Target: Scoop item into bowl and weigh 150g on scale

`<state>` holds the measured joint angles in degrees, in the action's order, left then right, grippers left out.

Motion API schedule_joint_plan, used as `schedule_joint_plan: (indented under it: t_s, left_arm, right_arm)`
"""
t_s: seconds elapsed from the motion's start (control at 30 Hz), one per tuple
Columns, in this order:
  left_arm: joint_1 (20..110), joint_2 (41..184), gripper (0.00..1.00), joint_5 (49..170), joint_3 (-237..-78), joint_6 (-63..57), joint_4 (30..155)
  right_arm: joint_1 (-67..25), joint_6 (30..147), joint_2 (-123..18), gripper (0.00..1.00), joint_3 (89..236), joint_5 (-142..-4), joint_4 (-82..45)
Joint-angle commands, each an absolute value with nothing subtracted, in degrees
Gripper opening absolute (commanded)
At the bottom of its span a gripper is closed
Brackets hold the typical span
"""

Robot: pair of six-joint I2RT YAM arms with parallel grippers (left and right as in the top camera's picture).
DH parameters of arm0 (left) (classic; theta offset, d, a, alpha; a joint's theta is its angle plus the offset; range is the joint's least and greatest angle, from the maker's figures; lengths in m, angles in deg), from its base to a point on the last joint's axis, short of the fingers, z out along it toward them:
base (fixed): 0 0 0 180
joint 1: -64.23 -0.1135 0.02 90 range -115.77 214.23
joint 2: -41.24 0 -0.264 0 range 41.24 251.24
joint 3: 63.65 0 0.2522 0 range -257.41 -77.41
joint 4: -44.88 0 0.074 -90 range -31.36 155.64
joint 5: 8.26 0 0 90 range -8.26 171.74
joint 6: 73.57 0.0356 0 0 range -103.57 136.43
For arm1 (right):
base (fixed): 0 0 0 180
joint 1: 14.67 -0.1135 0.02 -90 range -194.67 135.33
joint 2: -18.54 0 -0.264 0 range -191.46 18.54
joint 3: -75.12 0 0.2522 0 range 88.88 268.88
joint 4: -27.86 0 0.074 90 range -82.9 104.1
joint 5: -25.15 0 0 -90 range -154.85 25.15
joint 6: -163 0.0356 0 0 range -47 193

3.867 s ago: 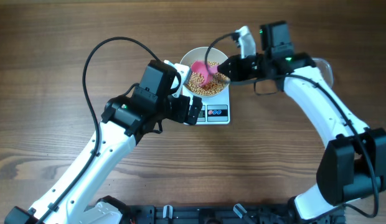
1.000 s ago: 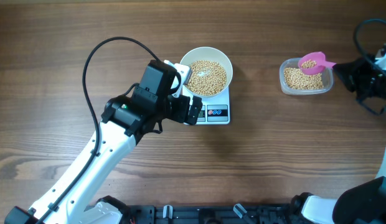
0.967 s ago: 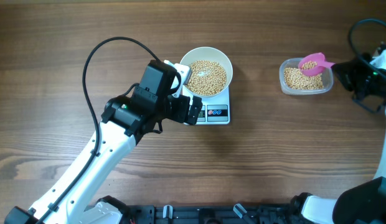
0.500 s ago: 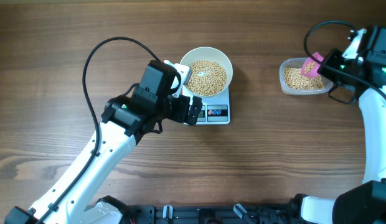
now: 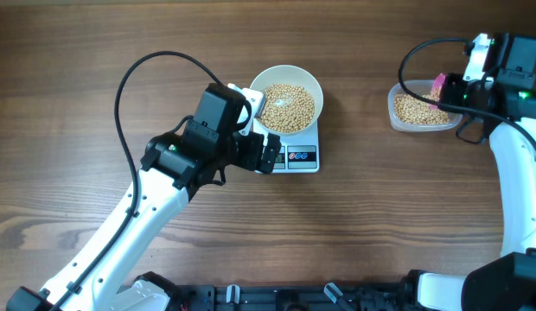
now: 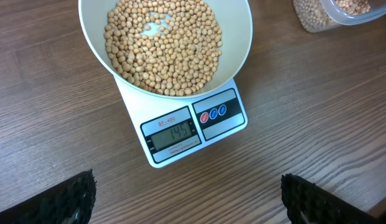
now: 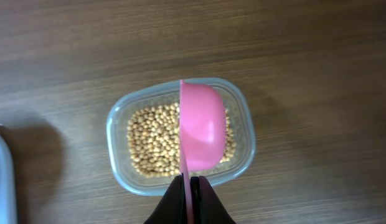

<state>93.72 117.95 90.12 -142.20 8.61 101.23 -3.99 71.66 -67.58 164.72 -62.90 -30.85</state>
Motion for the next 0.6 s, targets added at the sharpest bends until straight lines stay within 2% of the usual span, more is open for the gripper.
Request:
schedule_joint_plan:
  t_s: [0.0,0.57]
  left_arm:
    - [93.3,117.8,1.00,89.8,-143.1,8.3,101.1]
    - [93.3,117.8,1.00,89.8,-143.1,8.3,101.1]
  right_arm:
    - [-6.0,68.8,-66.4,0.05,164.9,-55.8,-30.5]
    - [-9.0,63.8,-66.4,0.05,164.9,-49.4,-30.5]
